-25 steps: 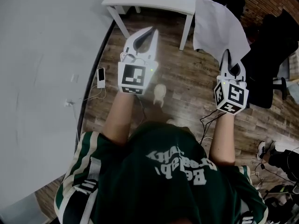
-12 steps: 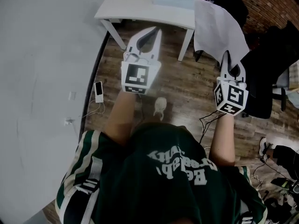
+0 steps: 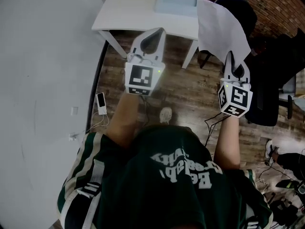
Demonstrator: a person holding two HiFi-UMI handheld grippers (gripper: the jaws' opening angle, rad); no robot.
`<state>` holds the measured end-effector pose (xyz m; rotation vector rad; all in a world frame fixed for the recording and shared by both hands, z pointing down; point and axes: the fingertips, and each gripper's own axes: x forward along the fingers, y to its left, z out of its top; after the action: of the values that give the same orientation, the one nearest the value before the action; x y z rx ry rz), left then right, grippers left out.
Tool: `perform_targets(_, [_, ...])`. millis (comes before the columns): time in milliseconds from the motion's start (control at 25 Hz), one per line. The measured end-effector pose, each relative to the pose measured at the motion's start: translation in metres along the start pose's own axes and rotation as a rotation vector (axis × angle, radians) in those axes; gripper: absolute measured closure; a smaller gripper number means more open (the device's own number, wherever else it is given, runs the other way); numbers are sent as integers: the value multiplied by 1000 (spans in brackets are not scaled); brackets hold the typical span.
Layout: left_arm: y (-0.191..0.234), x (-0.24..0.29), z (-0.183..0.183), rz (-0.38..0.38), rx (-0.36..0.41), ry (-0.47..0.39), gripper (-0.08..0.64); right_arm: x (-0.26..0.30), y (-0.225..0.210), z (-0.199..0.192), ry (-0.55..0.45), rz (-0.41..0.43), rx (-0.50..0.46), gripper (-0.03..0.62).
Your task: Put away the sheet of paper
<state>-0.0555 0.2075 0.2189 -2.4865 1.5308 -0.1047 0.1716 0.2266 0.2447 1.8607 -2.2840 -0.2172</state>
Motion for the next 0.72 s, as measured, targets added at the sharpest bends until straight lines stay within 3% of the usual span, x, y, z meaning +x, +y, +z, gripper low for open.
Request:
perform_targets(360, [26,49,-24,-41,-11,11,558,55,5,-5,23,-11,-34,598])
perform_targets(720, [32,99,-47,-38,-19,45,558,109,-7,-24,53,41,-46,598])
